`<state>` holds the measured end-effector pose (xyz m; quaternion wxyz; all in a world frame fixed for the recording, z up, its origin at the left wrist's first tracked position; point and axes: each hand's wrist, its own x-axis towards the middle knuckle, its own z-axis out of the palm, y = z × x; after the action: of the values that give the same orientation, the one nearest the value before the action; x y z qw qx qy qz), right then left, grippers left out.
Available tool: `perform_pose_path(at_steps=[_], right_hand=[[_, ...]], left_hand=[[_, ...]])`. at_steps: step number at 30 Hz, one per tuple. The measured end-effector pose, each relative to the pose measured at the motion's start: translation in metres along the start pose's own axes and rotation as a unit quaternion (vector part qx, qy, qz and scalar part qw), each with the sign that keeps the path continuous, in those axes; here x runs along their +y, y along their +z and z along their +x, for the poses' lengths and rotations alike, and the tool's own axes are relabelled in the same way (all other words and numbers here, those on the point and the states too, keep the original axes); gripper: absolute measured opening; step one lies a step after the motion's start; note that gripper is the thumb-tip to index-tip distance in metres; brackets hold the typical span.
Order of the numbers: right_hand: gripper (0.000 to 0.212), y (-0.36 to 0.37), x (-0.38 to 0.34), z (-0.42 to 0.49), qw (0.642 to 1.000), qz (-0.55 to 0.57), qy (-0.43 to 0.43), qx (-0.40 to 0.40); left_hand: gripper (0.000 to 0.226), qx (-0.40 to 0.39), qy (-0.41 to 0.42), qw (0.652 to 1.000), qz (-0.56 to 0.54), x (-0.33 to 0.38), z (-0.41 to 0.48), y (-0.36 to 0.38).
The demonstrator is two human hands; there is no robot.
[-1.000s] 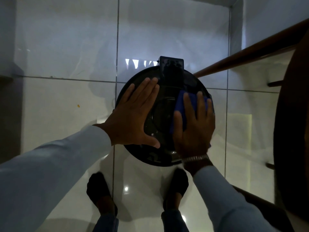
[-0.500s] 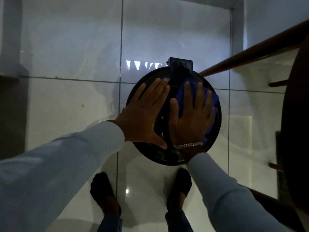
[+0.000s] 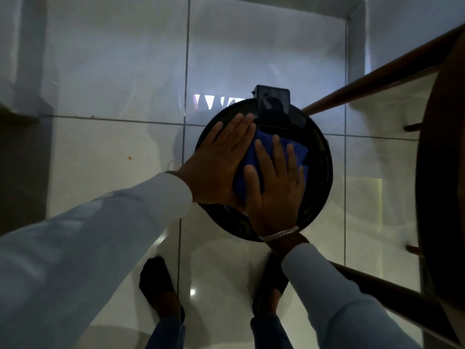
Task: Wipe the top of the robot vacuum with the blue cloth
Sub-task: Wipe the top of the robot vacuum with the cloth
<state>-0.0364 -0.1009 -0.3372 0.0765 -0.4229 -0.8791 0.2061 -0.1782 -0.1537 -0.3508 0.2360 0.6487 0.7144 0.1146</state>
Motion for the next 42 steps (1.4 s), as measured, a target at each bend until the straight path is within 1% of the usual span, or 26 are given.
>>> perform_pose_path(at_steps=[2, 3, 5, 7, 8, 9, 11, 13, 17, 22, 24, 26, 28, 30, 32, 33, 34, 36, 37, 38, 39, 40, 41, 42], right_hand=[[0.046, -0.019, 0.012, 0.015, 0.992, 0.120, 0.014, 0.026], [0.043, -0.026, 0.022, 0.025, 0.986, 0.155, 0.030, 0.048], [0.041, -0.034, 0.041, 0.044, 0.982, 0.164, 0.059, 0.073], [0.039, -0.032, 0.054, 0.052, 0.981, 0.173, 0.072, 0.048], [0.038, -0.029, 0.058, 0.052, 0.982, 0.172, 0.069, 0.034], [0.036, -0.025, 0.062, 0.052, 0.983, 0.170, 0.064, 0.030], [0.035, -0.018, 0.069, 0.051, 0.980, 0.183, 0.066, 0.045], [0.036, -0.015, 0.074, 0.052, 0.974, 0.205, 0.070, 0.064], [0.038, -0.010, 0.080, 0.051, 0.981, 0.172, 0.030, 0.082], [0.044, -0.007, 0.082, 0.051, 0.989, 0.134, -0.004, 0.065], [0.050, -0.006, 0.084, 0.051, 0.990, 0.125, -0.018, 0.060], [0.050, -0.006, 0.083, 0.052, 0.991, 0.115, -0.025, 0.059], [0.051, -0.005, 0.082, 0.053, 0.993, 0.098, -0.017, 0.061], [0.054, -0.005, 0.081, 0.055, 0.995, 0.080, -0.008, 0.059], [0.053, -0.005, 0.080, 0.056, 0.996, 0.075, -0.006, 0.053], [0.053, -0.005, 0.080, 0.056, 0.996, 0.077, -0.006, 0.051], [0.053, -0.006, 0.079, 0.056, 0.996, 0.079, -0.005, 0.051], [0.057, -0.006, 0.077, 0.055, 0.995, 0.080, 0.002, 0.054], [0.058, -0.007, 0.076, 0.054, 0.995, 0.078, 0.005, 0.054], [0.058, -0.006, 0.076, 0.054, 0.996, 0.075, 0.008, 0.054], [0.056, -0.006, 0.076, 0.054, 0.996, 0.072, 0.009, 0.053], [0.053, -0.005, 0.077, 0.054, 0.996, 0.066, 0.009, 0.051], [0.053, -0.005, 0.077, 0.055, 0.997, 0.060, 0.010, 0.048], [0.054, -0.005, 0.077, 0.056, 0.997, 0.054, 0.013, 0.045]], left_hand=[[0.142, -0.042, -0.015, 0.998, -0.037, 0.003, -0.003, -0.011], [0.144, -0.046, -0.021, 0.997, -0.065, 0.007, -0.005, -0.017], [0.136, 0.000, -0.019, 0.993, -0.119, 0.020, -0.008, -0.024], [0.121, 0.065, -0.013, 0.987, -0.149, 0.044, -0.005, -0.022], [0.115, 0.084, -0.017, 0.986, -0.142, 0.055, -0.001, -0.017], [0.111, 0.087, -0.026, 0.989, -0.119, 0.064, 0.004, -0.010], [0.108, 0.060, -0.050, 0.996, -0.036, 0.073, 0.012, 0.010], [0.103, 0.061, -0.059, 0.996, 0.032, 0.072, 0.013, 0.027], [0.086, 0.127, -0.033, 0.990, 0.042, 0.065, 0.000, 0.044], [0.078, 0.152, -0.073, 0.984, 0.056, 0.055, -0.033, 0.053], [0.075, 0.163, -0.084, 0.982, 0.037, 0.057, -0.033, 0.053], [0.072, 0.169, -0.081, 0.982, 0.012, 0.057, -0.026, 0.049], [0.066, 0.181, -0.061, 0.981, -0.020, 0.051, -0.020, 0.043], [0.057, 0.213, -0.057, 0.973, -0.067, 0.045, -0.017, 0.039], [0.052, 0.255, -0.085, 0.953, -0.139, 0.046, -0.014, 0.036], [0.049, 0.284, -0.106, 0.936, -0.182, 0.050, -0.012, 0.034], [0.045, 0.323, -0.131, 0.909, -0.229, 0.056, -0.009, 0.032], [0.042, 0.412, -0.202, 0.830, -0.318, 0.064, 0.003, 0.026], [0.043, 0.446, -0.236, 0.792, -0.344, 0.066, 0.010, 0.022], [0.043, 0.463, -0.258, 0.771, -0.351, 0.066, 0.018, 0.017], [0.044, 0.458, -0.267, 0.777, -0.339, 0.066, 0.025, 0.014], [0.048, 0.422, -0.267, 0.812, -0.302, 0.065, 0.033, 0.013], [0.053, 0.358, -0.268, 0.865, -0.226, 0.063, 0.039, 0.014], [0.059, 0.281, -0.264, 0.914, -0.128, 0.062, 0.042, 0.018]])
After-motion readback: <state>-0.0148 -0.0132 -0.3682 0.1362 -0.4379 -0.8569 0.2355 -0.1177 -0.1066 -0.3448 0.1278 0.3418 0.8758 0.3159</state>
